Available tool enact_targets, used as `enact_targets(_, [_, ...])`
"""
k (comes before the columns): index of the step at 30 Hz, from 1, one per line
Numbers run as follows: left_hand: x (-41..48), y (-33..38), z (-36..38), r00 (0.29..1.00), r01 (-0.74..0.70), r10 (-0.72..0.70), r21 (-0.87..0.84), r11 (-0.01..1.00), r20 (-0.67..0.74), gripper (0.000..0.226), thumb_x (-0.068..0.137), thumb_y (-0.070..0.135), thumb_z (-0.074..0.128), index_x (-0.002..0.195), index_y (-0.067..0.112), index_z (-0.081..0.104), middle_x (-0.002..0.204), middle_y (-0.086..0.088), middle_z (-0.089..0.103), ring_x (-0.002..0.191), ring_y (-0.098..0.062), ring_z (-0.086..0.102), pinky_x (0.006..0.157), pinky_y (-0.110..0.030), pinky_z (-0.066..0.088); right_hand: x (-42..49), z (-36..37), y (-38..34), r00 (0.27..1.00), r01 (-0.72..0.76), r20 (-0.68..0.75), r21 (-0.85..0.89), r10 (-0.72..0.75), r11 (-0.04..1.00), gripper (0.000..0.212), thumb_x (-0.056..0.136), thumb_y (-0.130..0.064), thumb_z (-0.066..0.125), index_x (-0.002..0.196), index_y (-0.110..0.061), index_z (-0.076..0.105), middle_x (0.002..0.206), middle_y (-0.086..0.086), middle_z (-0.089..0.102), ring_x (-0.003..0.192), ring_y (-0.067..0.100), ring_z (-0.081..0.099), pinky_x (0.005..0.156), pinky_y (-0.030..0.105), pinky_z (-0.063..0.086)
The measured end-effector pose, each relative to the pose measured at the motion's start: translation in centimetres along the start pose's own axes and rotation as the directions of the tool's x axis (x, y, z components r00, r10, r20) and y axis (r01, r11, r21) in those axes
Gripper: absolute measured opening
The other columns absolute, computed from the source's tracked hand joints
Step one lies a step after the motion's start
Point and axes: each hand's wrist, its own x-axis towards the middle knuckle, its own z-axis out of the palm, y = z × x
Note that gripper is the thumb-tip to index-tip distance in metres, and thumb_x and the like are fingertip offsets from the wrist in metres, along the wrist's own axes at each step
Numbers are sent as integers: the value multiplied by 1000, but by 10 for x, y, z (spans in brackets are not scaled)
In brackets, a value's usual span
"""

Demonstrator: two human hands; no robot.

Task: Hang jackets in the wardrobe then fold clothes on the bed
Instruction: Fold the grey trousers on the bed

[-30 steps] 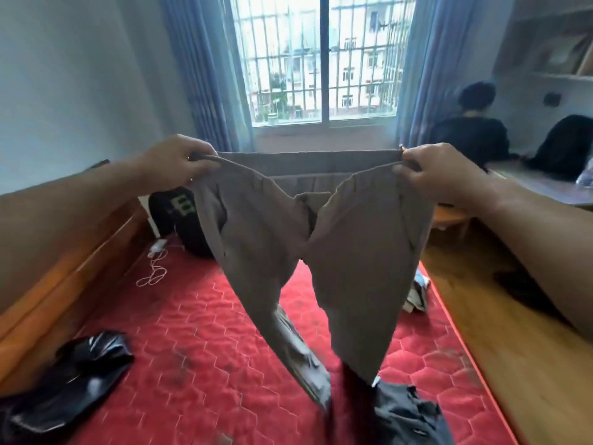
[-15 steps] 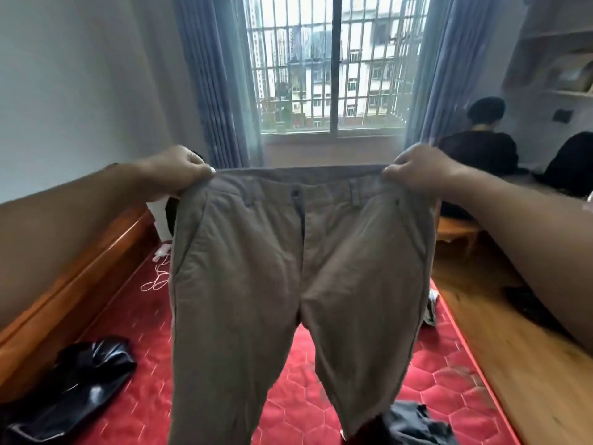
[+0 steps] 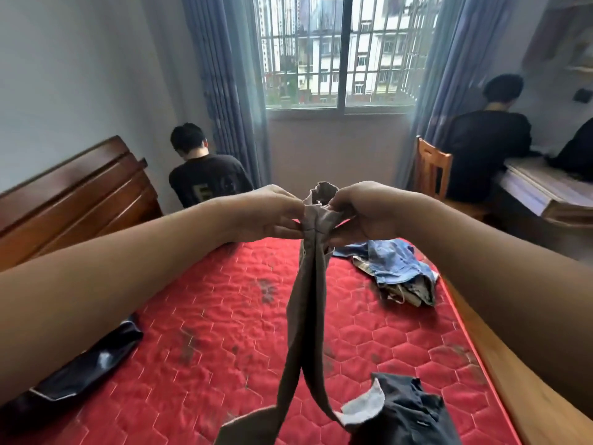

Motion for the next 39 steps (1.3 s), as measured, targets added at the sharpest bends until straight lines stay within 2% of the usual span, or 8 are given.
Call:
enact_targets(5, [-3, -14, 6, 990, -141, 131, 336, 931, 50, 41, 76, 20, 89, 107, 0, 70, 101, -9, 75, 94, -14, 71, 87, -23, 55, -3, -1, 8, 999, -11, 51, 70, 8, 997, 28, 96, 1, 41, 89, 8, 67, 80, 22, 73, 75, 36, 73, 71, 41, 64])
enact_targets(9, [9, -29, 12, 929, -150, 358, 796, 587, -89, 48, 65, 32, 91, 99, 15, 62, 95, 5, 59, 88, -14, 60, 69, -23, 46, -6, 2, 18, 998, -9, 59, 164, -1, 986, 22, 97, 2, 45, 103, 7, 66, 90, 23, 76, 76, 34, 76, 64, 37, 63])
enact_targets(13, [14, -47, 5, 899, -202, 435, 839, 506, -46, 26, 72, 7, 70, 98, 9, 69, 93, 0, 61, 90, -23, 61, 74, -30, 47, -2, -3, 29, 980, 18, -186, -273, -72, 962, 19, 95, -9, 53, 102, 0, 68, 88, 20, 73, 64, 28, 70, 56, 29, 56])
enact_targets(17, [10, -56, -1, 870, -328, 489, 819, 470, 68, 23, 71, 0, 65, 91, 8, 71, 91, 1, 61, 80, -16, 58, 75, -32, 50, 7, -31, 36, 805, 17, -173, -949, -568, 314, 17, 94, -29, 58, 96, -21, 73, 103, 8, 65, 99, 29, 61, 82, 35, 51])
enact_targets(24, [6, -59, -11, 819, -411, 561, 806, 426, 121, 27, 71, -3, 64, 95, 8, 72, 91, 3, 62, 79, -13, 60, 73, -32, 51, 3, -27, 60, 909, 38, 54, -998, -413, -46, 31, 83, -38, 62, 114, -35, 59, 115, 0, 50, 115, 25, 47, 80, 36, 34])
enact_targets(27, [3, -58, -16, 814, -437, 565, 784, 441, 136, 30, 71, -7, 63, 95, 7, 72, 89, 7, 61, 76, -2, 57, 72, -22, 48, 5, -23, 67, 937, 17, 17, -1000, -349, -5, 35, 79, -41, 63, 111, -37, 52, 112, 1, 44, 109, 26, 47, 80, 40, 43])
enact_targets(32, [1, -55, -30, 814, -417, 570, 792, 446, 108, 30, 70, -7, 66, 94, 9, 73, 85, 6, 59, 69, -4, 54, 68, -19, 43, 5, -1, 65, 930, 214, 44, -872, -366, 441, 31, 88, -46, 63, 104, -21, 69, 108, 2, 52, 98, 22, 58, 88, 38, 51])
enact_targets(39, [-3, -54, -37, 808, -427, 576, 798, 425, 125, 26, 71, -8, 65, 92, 7, 72, 77, 8, 54, 66, -10, 51, 66, -23, 44, 5, 5, 70, 957, 55, 49, -998, -286, 13, 15, 79, -34, 62, 90, -24, 66, 98, -3, 59, 89, 24, 62, 73, 40, 59])
